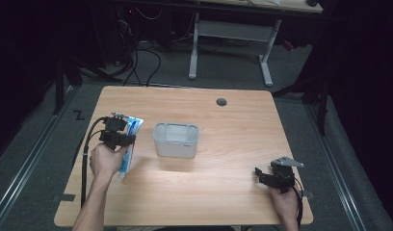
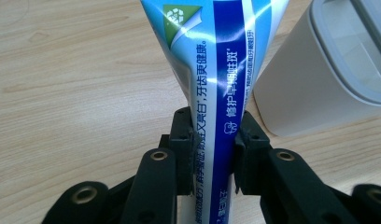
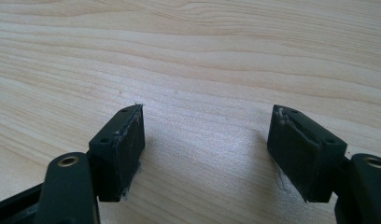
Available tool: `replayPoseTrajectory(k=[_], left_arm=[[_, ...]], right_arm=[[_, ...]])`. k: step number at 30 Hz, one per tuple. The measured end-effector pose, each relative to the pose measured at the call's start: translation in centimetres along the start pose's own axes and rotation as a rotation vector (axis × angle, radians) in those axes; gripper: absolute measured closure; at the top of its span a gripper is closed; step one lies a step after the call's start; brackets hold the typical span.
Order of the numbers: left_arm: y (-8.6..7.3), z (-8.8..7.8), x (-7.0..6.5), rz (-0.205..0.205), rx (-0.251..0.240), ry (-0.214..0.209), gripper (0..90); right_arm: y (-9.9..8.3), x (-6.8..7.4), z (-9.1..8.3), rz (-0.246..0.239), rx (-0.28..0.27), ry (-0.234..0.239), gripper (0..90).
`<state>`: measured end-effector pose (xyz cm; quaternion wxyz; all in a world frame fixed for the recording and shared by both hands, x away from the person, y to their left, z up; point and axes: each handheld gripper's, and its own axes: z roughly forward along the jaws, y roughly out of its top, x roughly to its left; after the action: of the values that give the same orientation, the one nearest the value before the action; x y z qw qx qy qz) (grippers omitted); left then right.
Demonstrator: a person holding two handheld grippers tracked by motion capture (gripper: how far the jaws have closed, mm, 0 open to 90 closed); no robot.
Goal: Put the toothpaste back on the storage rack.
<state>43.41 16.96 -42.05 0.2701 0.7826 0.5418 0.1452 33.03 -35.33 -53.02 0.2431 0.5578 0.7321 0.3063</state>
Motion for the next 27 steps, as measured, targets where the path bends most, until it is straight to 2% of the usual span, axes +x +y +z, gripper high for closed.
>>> replayPoseTrajectory(k=[3,15,27], left_arm=[[0.0,-0.4,-0.1,0.009,-0.009,-0.002,73.3],[0.1,-2.1,-0.5,0.012,-0.104,-0.022,73.9],[0.2,-3.3,-0.9,0.014,-0.164,-0.095,74.0]], right_arm=[[0.0,0.0,0.0,0.000,0.000,0.000,27.6],[0.0,0.0,0.0,0.000,0.000,0.000,27.6],[0.0,0.0,0.0,0.000,0.000,0.000,27.6]])
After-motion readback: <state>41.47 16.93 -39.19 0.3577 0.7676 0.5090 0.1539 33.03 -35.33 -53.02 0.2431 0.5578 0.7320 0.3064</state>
